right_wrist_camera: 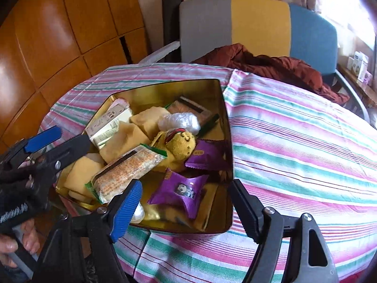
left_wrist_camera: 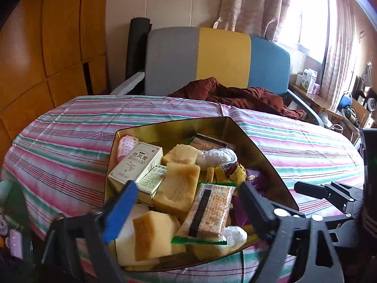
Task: Organize objects
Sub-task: 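Lower the cracker packet and purple bag into the tray and open both grippers, then withdraw both open grippers from the tray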
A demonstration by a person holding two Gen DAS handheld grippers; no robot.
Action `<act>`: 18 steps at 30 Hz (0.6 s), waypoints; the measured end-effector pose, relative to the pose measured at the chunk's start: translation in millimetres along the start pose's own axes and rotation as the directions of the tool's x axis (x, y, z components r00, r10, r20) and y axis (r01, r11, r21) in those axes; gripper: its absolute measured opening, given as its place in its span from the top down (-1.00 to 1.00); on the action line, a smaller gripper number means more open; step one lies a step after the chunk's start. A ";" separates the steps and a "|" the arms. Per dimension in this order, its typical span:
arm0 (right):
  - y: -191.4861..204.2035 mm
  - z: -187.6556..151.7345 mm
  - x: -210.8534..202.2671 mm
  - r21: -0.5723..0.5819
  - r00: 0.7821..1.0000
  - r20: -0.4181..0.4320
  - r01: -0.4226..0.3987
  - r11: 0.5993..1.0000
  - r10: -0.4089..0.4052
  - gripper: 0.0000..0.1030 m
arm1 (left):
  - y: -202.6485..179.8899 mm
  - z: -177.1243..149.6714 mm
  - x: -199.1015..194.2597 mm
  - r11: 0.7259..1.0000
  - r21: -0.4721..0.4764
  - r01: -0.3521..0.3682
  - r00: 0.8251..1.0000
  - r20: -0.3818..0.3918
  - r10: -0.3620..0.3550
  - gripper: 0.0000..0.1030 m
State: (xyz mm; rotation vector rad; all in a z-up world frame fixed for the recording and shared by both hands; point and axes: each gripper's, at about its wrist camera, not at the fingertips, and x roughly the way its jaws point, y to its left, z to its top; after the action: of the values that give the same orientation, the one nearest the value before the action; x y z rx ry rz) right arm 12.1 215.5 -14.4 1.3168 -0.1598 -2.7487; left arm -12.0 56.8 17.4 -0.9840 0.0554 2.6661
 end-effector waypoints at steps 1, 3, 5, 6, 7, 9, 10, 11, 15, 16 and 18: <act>-0.1 -0.1 -0.8 0.006 1.000 0.005 0.011 1.000 -0.011 -0.51 | -0.8 -1.4 -1.1 1.000 -0.004 -0.001 1.000 0.001 0.001 -0.92; -1.8 -2.0 -3.6 0.020 0.999 0.016 0.028 0.999 -0.028 -0.51 | -3.2 -2.8 -3.3 1.000 0.001 -0.017 1.000 0.003 0.017 -0.99; -3.9 -3.7 -6.0 0.033 0.999 0.024 0.039 0.999 -0.040 -0.51 | -5.6 -3.8 -4.5 0.999 0.006 -0.040 0.999 -0.001 0.040 -0.99; -5.4 -4.1 -6.7 0.038 0.999 0.027 0.044 0.998 -0.045 -0.51 | -6.1 -4.3 -4.8 0.999 0.008 -0.044 0.999 -0.002 0.044 -0.99; -7.0 -4.7 -7.4 0.044 0.998 0.028 0.050 0.998 -0.051 -0.51 | -6.3 -4.6 -5.0 0.999 0.008 -0.045 0.999 -0.004 0.045 -0.99; -8.9 -5.8 -8.7 0.052 0.998 0.029 0.055 0.997 -0.057 -0.51 | -5.5 -6.1 -6.6 0.999 -0.007 -0.047 0.999 -0.004 0.047 -0.99; -9.7 -6.7 -9.4 0.056 0.998 0.030 0.058 0.997 -0.059 -0.51 | -4.4 -6.4 -7.0 0.999 -0.012 -0.048 0.999 -0.004 0.048 -0.99; -9.9 -7.0 -10.0 0.058 0.997 0.033 0.061 0.996 -0.063 -0.51 | -3.7 -6.6 -7.6 0.999 -0.017 -0.050 0.999 -0.004 0.050 -0.99; -9.3 -7.9 -13.1 0.058 0.996 0.048 0.075 0.996 -0.077 -0.52 | -1.3 -8.2 -10.9 0.995 -0.041 -0.096 0.995 -0.006 0.096 -0.99; -8.2 -7.9 -13.8 0.056 0.995 0.052 0.082 0.995 -0.085 -0.52 | -0.4 -8.9 -11.6 0.994 -0.046 -0.102 0.995 -0.006 0.102 -0.99; -5.6 -7.4 -15.2 0.048 0.993 0.063 0.098 0.994 -0.100 -0.51 | 1.7 -11.2 -12.8 0.991 -0.060 -0.118 0.993 -0.011 0.117 -0.99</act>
State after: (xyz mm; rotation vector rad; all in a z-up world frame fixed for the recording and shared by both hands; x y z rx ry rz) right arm 27.1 222.5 -8.1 1.2800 -0.1661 -2.8890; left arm 3.8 50.3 16.9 -1.0401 0.0348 2.7861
